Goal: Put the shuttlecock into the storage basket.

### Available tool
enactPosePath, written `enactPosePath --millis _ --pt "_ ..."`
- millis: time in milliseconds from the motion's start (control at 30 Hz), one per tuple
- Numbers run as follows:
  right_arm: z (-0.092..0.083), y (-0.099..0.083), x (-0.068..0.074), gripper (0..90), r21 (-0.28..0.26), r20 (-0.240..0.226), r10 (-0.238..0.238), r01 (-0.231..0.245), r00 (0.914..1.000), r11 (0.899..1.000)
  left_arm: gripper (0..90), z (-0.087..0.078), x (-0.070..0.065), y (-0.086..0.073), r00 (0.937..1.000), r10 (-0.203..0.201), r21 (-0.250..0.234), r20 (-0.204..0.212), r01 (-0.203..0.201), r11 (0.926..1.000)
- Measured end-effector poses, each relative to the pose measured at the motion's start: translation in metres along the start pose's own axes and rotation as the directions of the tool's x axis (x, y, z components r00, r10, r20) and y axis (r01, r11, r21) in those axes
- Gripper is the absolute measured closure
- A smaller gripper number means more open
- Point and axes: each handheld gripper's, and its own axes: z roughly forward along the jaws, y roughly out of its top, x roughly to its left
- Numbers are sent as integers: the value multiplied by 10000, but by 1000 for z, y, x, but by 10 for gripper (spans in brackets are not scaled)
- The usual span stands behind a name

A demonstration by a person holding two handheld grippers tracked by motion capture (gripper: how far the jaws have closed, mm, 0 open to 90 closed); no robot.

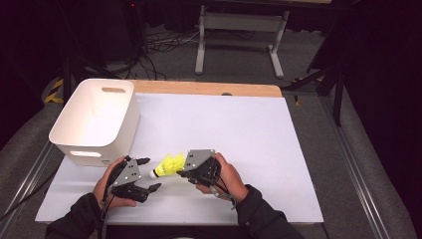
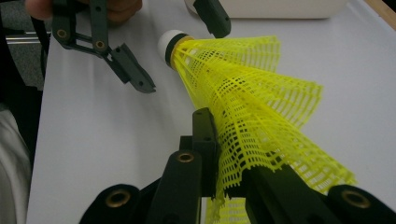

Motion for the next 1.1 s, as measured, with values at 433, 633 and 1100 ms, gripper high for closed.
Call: enactPosePath --millis 433,633,1100 --pt "8 6 5 862 131 -171 -190 193 9997 9997 189 9 3 9 9997 48 -65 260 -46 10000" --pt "6 9 3 861 275 -126 -324 327 9994 9991 257 14 4 12 9994 90 91 333 -93 9999" --pt "8 20 13 854 1310 306 -1675 1622 9854 9780 404 30 7 23 9956 326 475 883 -369 9982"
